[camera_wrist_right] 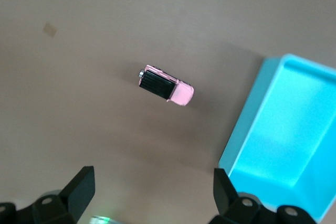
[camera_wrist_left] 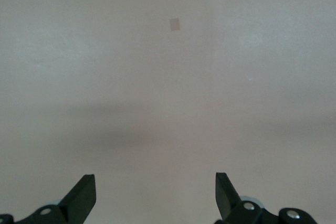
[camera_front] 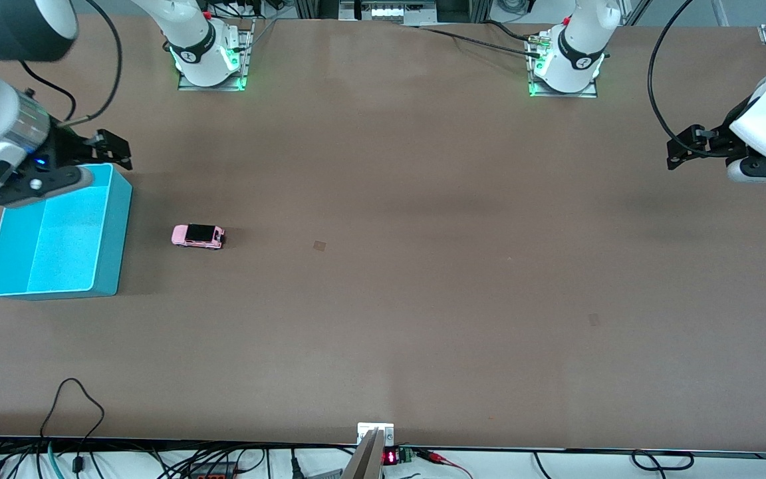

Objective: Wind and store pink jeep toy
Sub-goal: 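Reach the right gripper down and grasp the pink jeep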

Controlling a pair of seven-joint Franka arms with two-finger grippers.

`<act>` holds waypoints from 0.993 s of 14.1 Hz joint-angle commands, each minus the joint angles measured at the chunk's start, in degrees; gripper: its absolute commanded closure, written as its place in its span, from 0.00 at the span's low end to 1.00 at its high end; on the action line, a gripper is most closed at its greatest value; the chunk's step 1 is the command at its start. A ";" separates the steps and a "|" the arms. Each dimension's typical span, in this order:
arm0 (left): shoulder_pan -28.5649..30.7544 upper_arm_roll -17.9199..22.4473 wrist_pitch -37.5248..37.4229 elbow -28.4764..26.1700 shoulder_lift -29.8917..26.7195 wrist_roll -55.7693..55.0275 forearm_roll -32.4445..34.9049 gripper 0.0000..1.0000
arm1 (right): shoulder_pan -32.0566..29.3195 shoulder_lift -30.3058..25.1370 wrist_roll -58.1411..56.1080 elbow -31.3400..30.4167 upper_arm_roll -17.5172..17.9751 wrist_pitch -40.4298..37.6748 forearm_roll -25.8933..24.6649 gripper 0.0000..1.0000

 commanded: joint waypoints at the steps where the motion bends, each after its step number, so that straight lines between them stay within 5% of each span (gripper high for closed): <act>1: -0.47 0.52 -0.48 -0.07 -0.43 1.22 -0.82 0.00 | -0.30 -0.69 -15.08 -7.36 0.20 7.05 -0.78 0.00; 9: -0.38 0.52 -0.57 -0.07 -0.43 1.22 -0.82 0.00 | -0.39 7.20 -53.69 -22.31 0.29 35.00 -0.52 0.00; 14: -0.29 0.60 -0.57 -0.15 -0.34 1.22 -0.82 0.00 | -0.48 13.45 -55.49 -24.17 0.38 41.97 0.01 0.00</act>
